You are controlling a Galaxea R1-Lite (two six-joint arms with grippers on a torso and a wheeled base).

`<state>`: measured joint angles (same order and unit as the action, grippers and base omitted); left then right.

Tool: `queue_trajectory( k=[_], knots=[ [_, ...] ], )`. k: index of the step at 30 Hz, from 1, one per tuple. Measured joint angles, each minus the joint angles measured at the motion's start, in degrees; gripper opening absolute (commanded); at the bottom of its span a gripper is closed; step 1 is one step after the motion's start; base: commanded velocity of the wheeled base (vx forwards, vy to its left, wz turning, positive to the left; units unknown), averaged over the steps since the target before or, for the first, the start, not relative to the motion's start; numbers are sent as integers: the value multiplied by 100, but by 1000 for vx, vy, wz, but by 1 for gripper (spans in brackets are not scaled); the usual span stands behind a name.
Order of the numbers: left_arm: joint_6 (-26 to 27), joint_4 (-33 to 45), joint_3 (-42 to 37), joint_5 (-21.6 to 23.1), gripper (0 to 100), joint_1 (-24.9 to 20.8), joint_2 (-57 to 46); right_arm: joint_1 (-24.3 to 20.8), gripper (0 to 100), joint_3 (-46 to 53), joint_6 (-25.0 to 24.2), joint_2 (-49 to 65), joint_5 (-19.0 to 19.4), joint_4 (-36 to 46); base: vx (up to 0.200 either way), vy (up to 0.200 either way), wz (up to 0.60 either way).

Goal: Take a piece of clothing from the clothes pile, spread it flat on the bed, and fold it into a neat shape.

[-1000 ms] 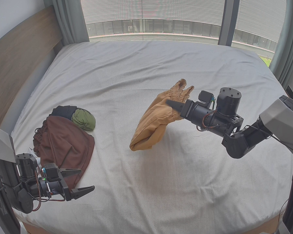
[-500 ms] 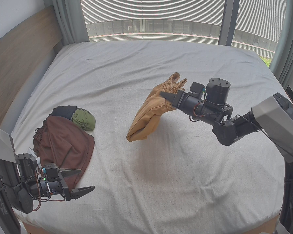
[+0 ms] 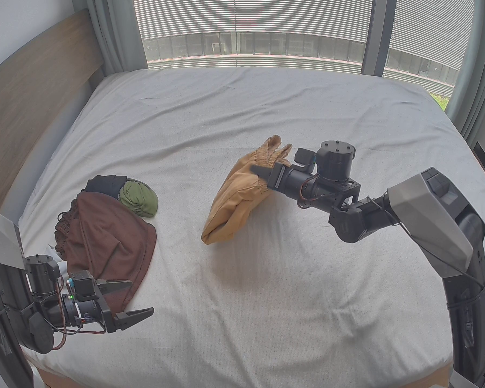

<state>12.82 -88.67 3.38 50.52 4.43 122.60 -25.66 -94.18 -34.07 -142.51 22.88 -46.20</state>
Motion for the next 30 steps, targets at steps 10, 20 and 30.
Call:
queue_trajectory(
  k=[10,20,30],
  knots=[
    [17,0,-18,28,100,56,28,433,0,397,173,-394,-4,-55,0,0,0],
    [33,0,-29,30,100,37,44,610,0,1740,213,-267,-46,-985,0,0,0],
    [37,2,-43,28,100,23,83,795,0,2321,224,-471,-94,-1593,0,0,0]
  ],
)
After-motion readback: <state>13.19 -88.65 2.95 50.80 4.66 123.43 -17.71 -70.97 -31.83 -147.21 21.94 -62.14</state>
